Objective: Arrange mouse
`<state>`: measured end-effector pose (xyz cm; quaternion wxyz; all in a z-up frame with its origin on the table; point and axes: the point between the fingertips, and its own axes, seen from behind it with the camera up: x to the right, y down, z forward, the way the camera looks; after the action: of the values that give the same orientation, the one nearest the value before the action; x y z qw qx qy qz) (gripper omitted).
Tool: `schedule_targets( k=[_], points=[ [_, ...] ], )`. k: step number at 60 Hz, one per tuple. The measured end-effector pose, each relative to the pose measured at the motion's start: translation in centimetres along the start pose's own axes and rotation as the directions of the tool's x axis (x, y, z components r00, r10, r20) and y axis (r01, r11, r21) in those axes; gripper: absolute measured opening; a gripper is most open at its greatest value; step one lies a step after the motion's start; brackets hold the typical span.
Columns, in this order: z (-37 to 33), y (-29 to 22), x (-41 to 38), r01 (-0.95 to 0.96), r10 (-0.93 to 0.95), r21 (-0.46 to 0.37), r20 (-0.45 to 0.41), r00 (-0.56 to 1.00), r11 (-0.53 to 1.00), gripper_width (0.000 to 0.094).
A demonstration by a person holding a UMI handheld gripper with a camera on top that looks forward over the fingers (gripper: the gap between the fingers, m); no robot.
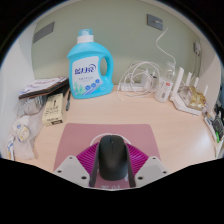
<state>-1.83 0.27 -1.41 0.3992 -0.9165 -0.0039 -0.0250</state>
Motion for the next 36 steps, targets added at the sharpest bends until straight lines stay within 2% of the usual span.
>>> schedule_targets(
  k=[5,10,13,17,36],
  points=[
    [-0.6,0.6,0.0,0.001,-0.001,-0.016,-0.002,1.000,1.000,0.0533],
    [-2.5,0.4,0.0,0.018,-0.018,-0.019,-0.006,1.000,1.000,0.0865],
    [-4.2,-0.1,0.1,0.028,-0.028,-0.004,-0.010,1.000,1.000,0.0826],
    [-7.0,-0.7,0.4,0.040,-0.040,0.014,-0.025,0.999,0.999,0.0853],
    [-20.4,-0.6,-0.4,0.058,-0.055,0.091,-0.033,0.998,0.994,0.0849]
  ],
)
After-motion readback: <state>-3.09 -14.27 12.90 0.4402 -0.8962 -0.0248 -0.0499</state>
